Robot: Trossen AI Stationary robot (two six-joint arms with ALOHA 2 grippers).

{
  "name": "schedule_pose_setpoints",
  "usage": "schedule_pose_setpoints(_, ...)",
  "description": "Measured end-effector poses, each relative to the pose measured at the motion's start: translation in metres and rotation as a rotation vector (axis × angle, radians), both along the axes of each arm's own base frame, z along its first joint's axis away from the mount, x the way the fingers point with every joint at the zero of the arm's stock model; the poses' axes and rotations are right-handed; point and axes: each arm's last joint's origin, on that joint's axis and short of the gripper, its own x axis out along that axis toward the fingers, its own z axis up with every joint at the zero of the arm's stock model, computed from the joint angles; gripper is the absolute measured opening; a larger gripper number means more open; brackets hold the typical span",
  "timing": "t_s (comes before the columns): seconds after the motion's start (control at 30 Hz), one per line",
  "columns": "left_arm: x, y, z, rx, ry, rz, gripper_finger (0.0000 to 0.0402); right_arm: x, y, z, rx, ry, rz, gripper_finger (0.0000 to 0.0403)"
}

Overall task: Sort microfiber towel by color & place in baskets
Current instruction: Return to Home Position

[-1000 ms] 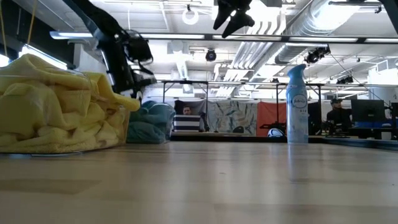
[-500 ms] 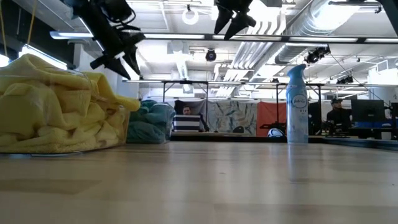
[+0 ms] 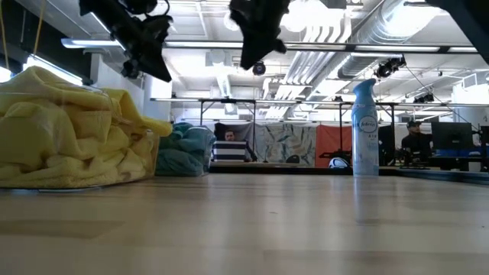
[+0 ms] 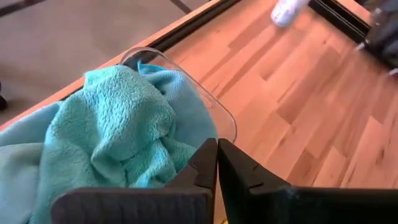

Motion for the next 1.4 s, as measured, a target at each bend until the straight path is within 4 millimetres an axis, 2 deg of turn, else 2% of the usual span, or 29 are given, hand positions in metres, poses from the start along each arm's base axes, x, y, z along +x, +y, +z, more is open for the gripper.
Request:
schedule_pose_setpoints(0.1,-0.007,-0.008,0.005,0.030,0.005,-0.030,0.0001,0.013,0.006,-0.017,0.053,0.020,0.050,0.0008)
schedule_pose_setpoints(0.23,-0.020,-0.023,0.006,0.044,-0.066,-0.018,0.0001,0.024,0.013,-0.033,0.065,0.050,0.076,0.0017)
schedule_pose_setpoints(0.33,-0.033,-0.037,0.001,0.073,-0.133,-0.024,0.0000,0.029,0.018,-0.046,0.068,0.049,0.110,0.0004)
schedule_pose_setpoints(0.47,-0.045,-0.057,-0.012,0.083,-0.252,-0.055,0.0000,0.027,0.022,-0.073,0.128,0.037,0.154,0.0005)
schedule_pose_setpoints(0.57,-0.048,-0.072,-0.024,0.089,-0.344,-0.116,0.0000,0.019,0.025,-0.095,0.196,0.024,0.157,0.0001)
schedule_pose_setpoints(0.67,-0.044,-0.086,-0.037,0.097,-0.418,-0.184,0.0000,0.004,0.033,-0.114,0.269,0.012,0.142,0.0002)
schedule_pose_setpoints(0.83,-0.031,-0.111,-0.053,0.195,-0.501,-0.364,0.0000,-0.033,0.055,-0.120,0.318,-0.024,0.114,0.0001)
schedule_pose_setpoints(1.0,-0.031,-0.129,-0.065,0.228,-0.524,-0.434,0.0000,-0.077,0.076,-0.107,0.343,-0.107,0.082,0.0000)
schedule_pose_setpoints(1.17,-0.041,-0.135,-0.075,0.301,-0.526,-0.498,0.0000,-0.114,0.082,-0.096,0.347,-0.188,0.019,0.0000)
schedule_pose_setpoints(1.4,-0.059,-0.137,-0.091,0.425,-0.614,-0.596,0.0000,-0.143,0.081,-0.084,0.324,-0.266,-0.084,0.0000)
